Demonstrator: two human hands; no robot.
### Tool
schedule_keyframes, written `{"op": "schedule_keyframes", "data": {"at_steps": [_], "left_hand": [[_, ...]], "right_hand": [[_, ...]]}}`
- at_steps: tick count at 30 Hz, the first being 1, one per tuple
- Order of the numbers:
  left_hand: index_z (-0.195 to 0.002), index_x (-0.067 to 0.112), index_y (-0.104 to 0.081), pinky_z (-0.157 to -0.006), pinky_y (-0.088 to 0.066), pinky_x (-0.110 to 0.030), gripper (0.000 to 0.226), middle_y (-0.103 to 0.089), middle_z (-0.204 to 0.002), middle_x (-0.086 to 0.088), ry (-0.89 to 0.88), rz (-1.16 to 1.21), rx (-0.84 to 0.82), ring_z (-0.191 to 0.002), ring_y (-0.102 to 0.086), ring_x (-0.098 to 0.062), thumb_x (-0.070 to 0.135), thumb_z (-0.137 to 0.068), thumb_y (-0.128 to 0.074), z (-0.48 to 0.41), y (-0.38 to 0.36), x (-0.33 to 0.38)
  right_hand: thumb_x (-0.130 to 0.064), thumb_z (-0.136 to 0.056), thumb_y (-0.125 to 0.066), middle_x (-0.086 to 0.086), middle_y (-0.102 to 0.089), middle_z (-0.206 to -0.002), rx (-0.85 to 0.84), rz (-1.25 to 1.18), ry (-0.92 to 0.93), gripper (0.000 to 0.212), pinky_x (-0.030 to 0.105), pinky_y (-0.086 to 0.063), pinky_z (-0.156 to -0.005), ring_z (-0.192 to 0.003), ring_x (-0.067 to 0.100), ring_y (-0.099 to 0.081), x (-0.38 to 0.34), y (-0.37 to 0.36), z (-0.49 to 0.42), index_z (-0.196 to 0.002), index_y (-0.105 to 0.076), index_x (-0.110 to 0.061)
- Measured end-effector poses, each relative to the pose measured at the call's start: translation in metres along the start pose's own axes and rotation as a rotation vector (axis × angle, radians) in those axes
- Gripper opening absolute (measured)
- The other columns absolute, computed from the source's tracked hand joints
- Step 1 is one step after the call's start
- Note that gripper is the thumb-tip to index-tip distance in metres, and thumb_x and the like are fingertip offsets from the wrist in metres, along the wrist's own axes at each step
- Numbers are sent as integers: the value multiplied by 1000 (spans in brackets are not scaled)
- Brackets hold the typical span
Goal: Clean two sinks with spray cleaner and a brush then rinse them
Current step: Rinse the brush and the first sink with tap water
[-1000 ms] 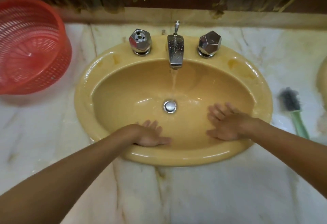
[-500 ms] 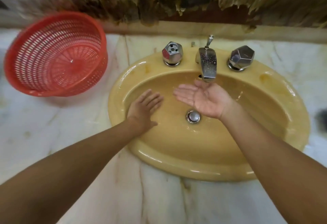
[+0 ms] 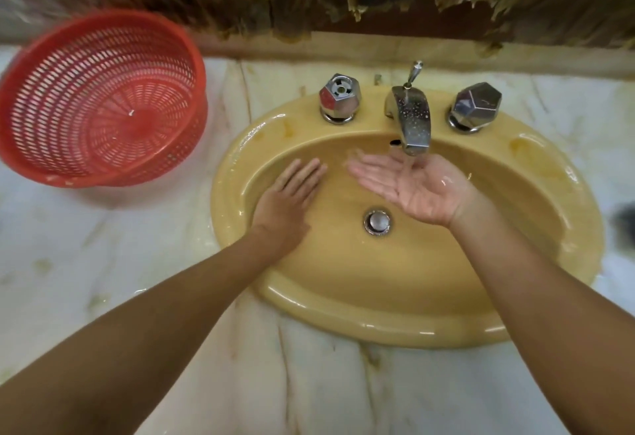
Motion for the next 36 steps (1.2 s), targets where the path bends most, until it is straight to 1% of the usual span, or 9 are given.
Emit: {"op": "schedule_keyframes", "data": {"at_steps": [4, 8, 11, 14, 19, 23, 27, 31, 36], "left_hand": [[-163, 22, -1, -124, 10, -49, 90, 16, -169, 0, -293, 769, -684, -154, 19, -21, 78, -95, -20, 43, -3, 88], [-161, 33, 1, -122, 12, -45, 80, 13, -168, 9, -535, 934, -802, -153, 18, -14, 77, -96, -16, 64, 30, 120], [-162, 28, -2, -123, 12, -48, 87, 12, -169, 4, -310, 544, -647, -155, 17, -18, 80, -94, -17, 43, -12, 65], [-162, 18, 4, -124, 13, -47, 75, 19, -168, -3, -124, 11, -163, -153, 22, -22, 58, -104, -19, 16, -12, -7], [-161, 9, -1, -125, 10, -51, 71, 15, -168, -11, -137, 31, 338, -155, 17, -27, 31, -100, -29, 10, 30, -32], [-161, 8, -13, -127, -2, -46, 74, 2, -169, -12, -189, 138, 481, -157, 5, -27, 30, -96, -41, 7, 39, -39], [-160, 2, -17, -126, -14, -44, 76, -12, -168, -13, -54, 406, 556, -156, -10, -27, 23, -92, -45, 8, 39, -53], [-160, 5, -11, -127, 2, -44, 80, -1, -169, -12, 119, 858, 394, -157, 0, -25, 33, -95, -47, -19, 39, -99], [-162, 10, 0, -126, 8, -41, 87, 6, -170, -10, -126, 504, 444, -156, 8, -25, 43, -94, -43, -23, 45, -72]], "right_hand": [[-25, -108, -26, 35, -50, -139, 100, -30, 43, 53, 48, -45, -108, -129, 44, -53, -1, 5, 3, -138, -43, 15], [-22, -105, -34, 36, -55, -133, 5, 407, -340, 50, 45, -50, -101, -123, 40, -59, 44, 14, 15, -132, -51, 17], [-18, -105, -36, 34, -61, -126, 231, 559, -279, 46, 44, -57, -87, -111, 39, -67, 29, 38, 15, -132, -50, 16], [-20, -108, -29, 30, -63, -126, 306, 4, 50, 45, 44, -58, -85, -112, 40, -66, -2, 38, 8, -130, -52, 12], [-22, -108, -34, 15, -72, -84, 260, -331, 144, 38, 26, -61, -64, -71, 23, -72, 7, 13, 8, -102, -63, 1], [-25, -109, -29, 13, -64, -70, 364, -506, 224, 37, 22, -52, -60, -68, 19, -62, 13, 21, 7, -97, -55, -2], [-19, -110, -30, 21, -66, -106, 305, -584, 256, 39, 35, -55, -92, -102, 32, -66, 27, -2, -7, -126, -53, 8], [-21, -109, -30, 33, -56, -133, 59, -322, 158, 47, 49, -41, -110, -131, 43, -51, 41, -72, -25, -126, -51, 17], [-20, -109, -29, 28, -69, -111, 263, -515, 273, 43, 40, -55, -93, -107, 36, -67, 27, -40, -13, -114, -59, 10]]}}
Point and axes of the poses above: each hand's wrist, its own z-axis away from the middle knuckle, its own y-axis out of the back of the hand, x = y × z, the point moved 8 cm from there along -z, towards the middle knuckle
